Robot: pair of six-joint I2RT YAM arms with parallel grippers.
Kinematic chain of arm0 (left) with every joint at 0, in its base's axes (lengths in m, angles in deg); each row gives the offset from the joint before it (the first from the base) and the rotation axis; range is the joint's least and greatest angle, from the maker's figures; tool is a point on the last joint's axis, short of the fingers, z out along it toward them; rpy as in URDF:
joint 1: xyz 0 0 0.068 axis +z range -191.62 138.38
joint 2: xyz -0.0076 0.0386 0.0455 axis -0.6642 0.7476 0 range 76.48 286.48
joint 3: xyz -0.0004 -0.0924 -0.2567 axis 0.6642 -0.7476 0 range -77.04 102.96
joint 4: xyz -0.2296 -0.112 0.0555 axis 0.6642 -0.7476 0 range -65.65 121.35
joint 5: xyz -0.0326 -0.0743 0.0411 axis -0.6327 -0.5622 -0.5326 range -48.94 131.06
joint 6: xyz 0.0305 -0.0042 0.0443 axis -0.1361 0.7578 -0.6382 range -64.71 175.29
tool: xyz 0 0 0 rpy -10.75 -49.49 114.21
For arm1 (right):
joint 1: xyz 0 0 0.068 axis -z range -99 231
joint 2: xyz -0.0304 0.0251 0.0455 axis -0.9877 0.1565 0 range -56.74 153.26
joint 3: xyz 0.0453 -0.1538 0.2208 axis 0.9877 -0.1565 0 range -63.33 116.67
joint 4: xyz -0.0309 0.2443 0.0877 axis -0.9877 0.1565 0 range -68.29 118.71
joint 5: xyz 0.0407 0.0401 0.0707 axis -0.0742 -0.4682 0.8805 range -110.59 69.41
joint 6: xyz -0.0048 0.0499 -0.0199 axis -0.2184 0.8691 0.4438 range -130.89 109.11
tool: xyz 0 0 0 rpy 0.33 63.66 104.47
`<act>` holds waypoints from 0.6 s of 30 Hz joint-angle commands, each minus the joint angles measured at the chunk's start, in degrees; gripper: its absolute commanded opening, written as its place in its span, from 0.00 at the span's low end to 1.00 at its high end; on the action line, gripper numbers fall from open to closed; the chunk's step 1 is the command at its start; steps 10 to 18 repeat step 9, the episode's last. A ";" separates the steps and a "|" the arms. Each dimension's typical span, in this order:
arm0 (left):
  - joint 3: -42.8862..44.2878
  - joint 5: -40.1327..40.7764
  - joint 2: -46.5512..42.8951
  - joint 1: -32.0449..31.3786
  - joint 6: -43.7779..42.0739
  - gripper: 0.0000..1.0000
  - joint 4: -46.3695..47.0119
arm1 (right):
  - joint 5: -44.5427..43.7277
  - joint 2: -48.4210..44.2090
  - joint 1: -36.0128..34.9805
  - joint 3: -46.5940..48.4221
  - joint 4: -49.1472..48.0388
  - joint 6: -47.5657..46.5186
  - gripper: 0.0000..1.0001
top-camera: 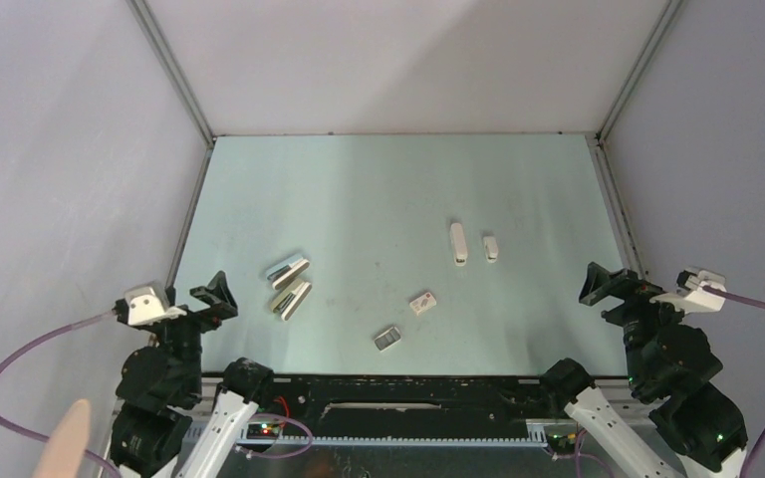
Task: Load the staples into the stapler
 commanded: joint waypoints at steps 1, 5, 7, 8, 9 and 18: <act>-1.57 0.35 -11.01 0.29 1.81 1.00 2.07 | 0.30 -0.15 0.41 -0.15 -0.25 -0.28 0.99; -3.12 -0.86 -11.05 0.29 2.94 1.00 2.63 | 0.90 -0.15 1.45 -0.15 -0.36 -0.51 0.99; -4.00 -1.28 -11.18 0.31 3.40 1.00 3.22 | 1.35 -0.14 2.25 -0.15 -0.35 -0.49 0.99; -4.53 -1.58 -11.22 0.31 3.74 1.00 3.63 | 1.65 -0.15 2.49 -0.14 -0.36 -0.49 0.99; -5.07 -1.91 -11.26 0.31 4.14 1.00 4.00 | 1.93 -0.23 2.97 -0.15 -0.48 -0.53 0.99; -5.07 -1.91 -11.26 0.31 4.14 1.00 4.00 | 1.93 -0.23 2.97 -0.15 -0.48 -0.53 0.99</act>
